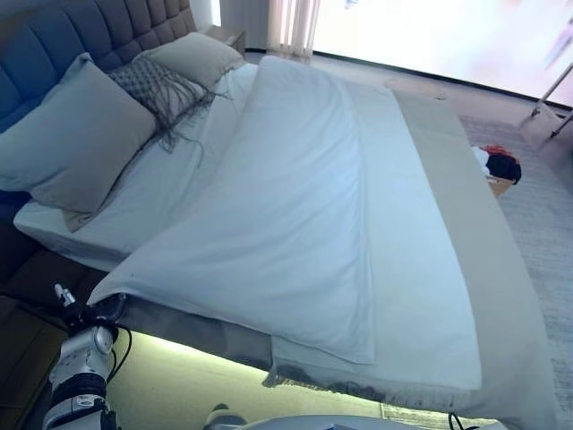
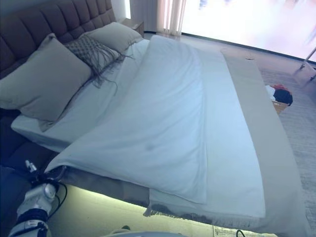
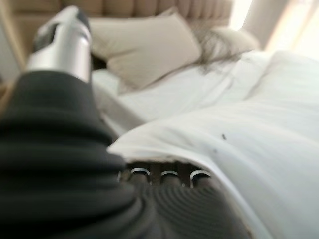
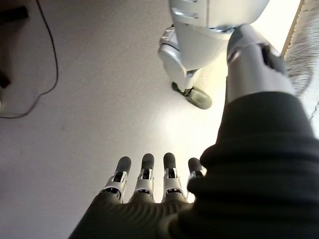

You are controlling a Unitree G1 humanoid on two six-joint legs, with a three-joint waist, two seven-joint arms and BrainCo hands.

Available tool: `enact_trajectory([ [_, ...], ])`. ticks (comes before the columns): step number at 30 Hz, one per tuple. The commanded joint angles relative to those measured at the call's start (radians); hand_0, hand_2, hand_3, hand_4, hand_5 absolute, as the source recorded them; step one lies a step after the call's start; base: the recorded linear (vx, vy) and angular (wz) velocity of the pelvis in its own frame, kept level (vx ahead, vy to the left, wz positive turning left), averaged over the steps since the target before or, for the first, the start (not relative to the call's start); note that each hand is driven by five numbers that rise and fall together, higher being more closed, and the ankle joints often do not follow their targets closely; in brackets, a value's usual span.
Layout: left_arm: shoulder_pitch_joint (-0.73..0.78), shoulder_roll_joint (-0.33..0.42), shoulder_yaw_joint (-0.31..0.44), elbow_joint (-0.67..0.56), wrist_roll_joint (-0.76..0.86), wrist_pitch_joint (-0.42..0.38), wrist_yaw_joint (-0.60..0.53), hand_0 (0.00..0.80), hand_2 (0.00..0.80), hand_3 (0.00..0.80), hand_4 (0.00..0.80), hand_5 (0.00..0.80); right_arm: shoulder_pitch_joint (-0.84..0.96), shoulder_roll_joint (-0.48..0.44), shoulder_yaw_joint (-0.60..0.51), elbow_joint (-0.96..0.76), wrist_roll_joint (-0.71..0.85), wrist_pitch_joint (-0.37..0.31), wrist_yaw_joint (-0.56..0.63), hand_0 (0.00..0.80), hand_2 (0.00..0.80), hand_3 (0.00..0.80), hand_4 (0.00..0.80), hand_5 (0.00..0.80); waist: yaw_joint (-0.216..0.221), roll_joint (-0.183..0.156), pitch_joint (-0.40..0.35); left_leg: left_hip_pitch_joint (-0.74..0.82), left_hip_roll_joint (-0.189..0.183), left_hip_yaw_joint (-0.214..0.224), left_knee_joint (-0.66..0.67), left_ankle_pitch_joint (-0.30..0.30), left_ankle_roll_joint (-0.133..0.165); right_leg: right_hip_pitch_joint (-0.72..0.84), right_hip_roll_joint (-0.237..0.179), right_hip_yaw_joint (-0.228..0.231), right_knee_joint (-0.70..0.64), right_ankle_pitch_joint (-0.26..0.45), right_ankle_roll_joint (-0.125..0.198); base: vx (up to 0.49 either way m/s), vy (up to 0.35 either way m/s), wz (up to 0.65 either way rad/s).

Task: Make the bed neatly

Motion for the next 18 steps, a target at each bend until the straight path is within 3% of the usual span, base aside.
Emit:
enact_trajectory([
  [1,0.138,0.454,0.440,0.073,-0.051,-0.276,-0.089,0.000,0.000,0.000,0.000,0.000,0.055,-0.055,0.002,0.041,0.005,0.006,0.021,0.000,0.000,0.000,0.000,0.000,0.148,0.038,-0.035,-0.079,-0.098,-0.019,0.119,-0.045,0.081,-0.006,-0.127,-0.001,0.099,-0.017,0.052,-0.010,0.042,-0.08],
  [6,0.170,0.418,0.428,0.124,-0.051,-0.188,-0.092,0.000,0.000,0.000,0.000,0.000,0.049,-0.060,0.023,0.024,0.000,-0.008,0.030,0.000,0.000,0.000,0.000,0.000,0.156,0.017,-0.026,-0.085,-0.090,-0.019,0.113,-0.044,0.080,-0.014,-0.122,-0.012,0.092,-0.015,0.053,-0.005,0.027,-0.02],
  [14,0.192,0.287,0.305,0.246,-0.027,0.109,-0.198,0.000,0.000,0.000,0.000,0.000,0.029,-0.031,0.081,-0.044,0.050,-0.010,0.034,0.000,0.000,0.000,0.000,0.000,0.179,-0.039,0.028,-0.126,-0.073,-0.009,0.139,-0.060,0.082,-0.048,-0.111,-0.021,0.107,-0.014,0.054,-0.072,-0.047,0.10],
  [18,0.194,0.218,0.248,0.286,0.049,0.134,-0.303,0.000,0.000,0.000,0.000,0.000,0.016,-0.037,0.097,-0.072,0.051,-0.010,0.056,0.000,0.000,0.000,0.000,0.000,0.179,-0.059,0.055,-0.151,-0.071,-0.006,0.163,-0.061,0.085,-0.062,-0.112,-0.016,0.116,-0.012,0.050,-0.087,-0.013,0.21],
])
